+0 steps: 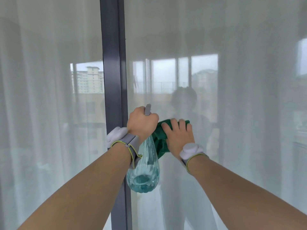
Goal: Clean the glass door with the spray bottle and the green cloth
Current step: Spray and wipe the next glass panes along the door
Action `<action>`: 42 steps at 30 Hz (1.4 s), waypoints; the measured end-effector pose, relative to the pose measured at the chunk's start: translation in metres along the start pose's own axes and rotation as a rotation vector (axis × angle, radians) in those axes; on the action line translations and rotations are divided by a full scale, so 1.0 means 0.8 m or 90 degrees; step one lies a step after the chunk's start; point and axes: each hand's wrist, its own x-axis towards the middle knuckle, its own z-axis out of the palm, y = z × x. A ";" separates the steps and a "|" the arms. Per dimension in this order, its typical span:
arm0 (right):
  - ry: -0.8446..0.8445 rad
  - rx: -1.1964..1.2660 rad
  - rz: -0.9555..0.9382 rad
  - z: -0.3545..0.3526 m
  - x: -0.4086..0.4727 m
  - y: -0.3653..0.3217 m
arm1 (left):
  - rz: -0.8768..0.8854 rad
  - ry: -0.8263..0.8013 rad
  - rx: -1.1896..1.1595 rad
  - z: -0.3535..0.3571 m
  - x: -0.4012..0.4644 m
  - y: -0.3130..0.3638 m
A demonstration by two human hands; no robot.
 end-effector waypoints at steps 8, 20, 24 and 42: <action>0.054 -0.023 0.132 -0.011 0.018 0.044 | 0.001 0.006 0.019 0.000 -0.008 -0.008; -0.062 -0.006 0.180 -0.028 0.009 0.040 | -0.010 -0.014 0.025 0.004 -0.023 -0.012; -0.053 0.047 0.244 -0.034 0.013 0.037 | -0.007 -0.018 0.016 0.001 -0.024 -0.010; 0.138 0.060 0.048 -0.037 0.043 0.004 | -0.004 -0.002 0.001 -0.017 -0.013 -0.003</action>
